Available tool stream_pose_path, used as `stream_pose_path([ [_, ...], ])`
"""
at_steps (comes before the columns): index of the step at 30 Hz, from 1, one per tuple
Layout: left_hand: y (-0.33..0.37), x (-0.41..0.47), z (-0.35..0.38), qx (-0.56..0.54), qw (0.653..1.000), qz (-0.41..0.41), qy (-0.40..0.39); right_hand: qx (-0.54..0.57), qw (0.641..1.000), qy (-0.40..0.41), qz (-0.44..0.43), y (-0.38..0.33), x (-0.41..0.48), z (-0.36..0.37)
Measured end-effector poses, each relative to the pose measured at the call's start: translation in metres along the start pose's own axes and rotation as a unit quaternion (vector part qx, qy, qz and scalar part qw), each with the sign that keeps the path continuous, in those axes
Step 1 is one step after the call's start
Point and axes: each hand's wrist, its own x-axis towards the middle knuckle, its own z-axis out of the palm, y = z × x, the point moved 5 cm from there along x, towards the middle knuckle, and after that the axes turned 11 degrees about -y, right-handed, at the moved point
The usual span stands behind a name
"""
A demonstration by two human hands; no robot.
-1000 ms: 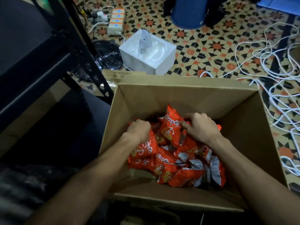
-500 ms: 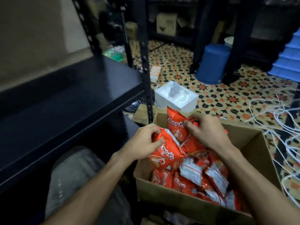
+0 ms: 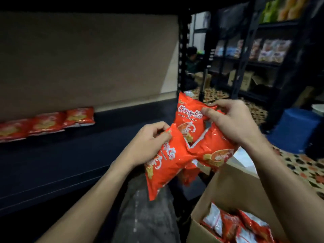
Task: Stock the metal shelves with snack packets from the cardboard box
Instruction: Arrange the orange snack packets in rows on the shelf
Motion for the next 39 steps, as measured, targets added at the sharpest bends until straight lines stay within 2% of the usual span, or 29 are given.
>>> stream_pose_path([
  [6, -0.009, -0.035, -0.083, -0.034, 0.992, -0.032, 0.119, 0.143, 0.989, -0.050, -0.001, -0.041, 0.044, 0.054],
  [10, -0.035, -0.046, -0.124, -0.074, 0.974, -0.059, 0.207, 0.296, 0.946, -0.093, 0.091, -0.040, 0.057, 0.092],
  [16, -0.073, -0.060, -0.154, -0.120, 0.932, -0.113, 0.323, 0.384, 0.895, -0.102, 0.201, -0.031, 0.074, 0.133],
  [19, -0.089, -0.062, -0.154, -0.138, 0.920, -0.126, 0.345, 0.410, 0.874, -0.102, 0.240, -0.024, 0.079, 0.147],
  [28, -0.110, -0.050, -0.144, -0.183, 0.929, -0.130, 0.294, 0.439, 0.847, -0.029, 0.297, 0.001, 0.097, 0.167],
  [31, -0.111, -0.045, -0.146, -0.183, 0.932, -0.125, 0.285, 0.434, 0.851, -0.006, 0.294, 0.003, 0.103, 0.167],
  [33, -0.110, -0.044, -0.147, -0.190, 0.931, -0.120, 0.287, 0.416, 0.863, -0.019, 0.285, 0.002, 0.105, 0.167],
  [36, -0.106, -0.047, -0.153, -0.207, 0.920, -0.104, 0.315, 0.353, 0.896, -0.053, 0.266, 0.008, 0.108, 0.168],
  [39, -0.099, -0.055, -0.163, -0.194, 0.910, -0.078, 0.359, 0.233, 0.939, -0.040, 0.249, 0.015, 0.109, 0.162],
])
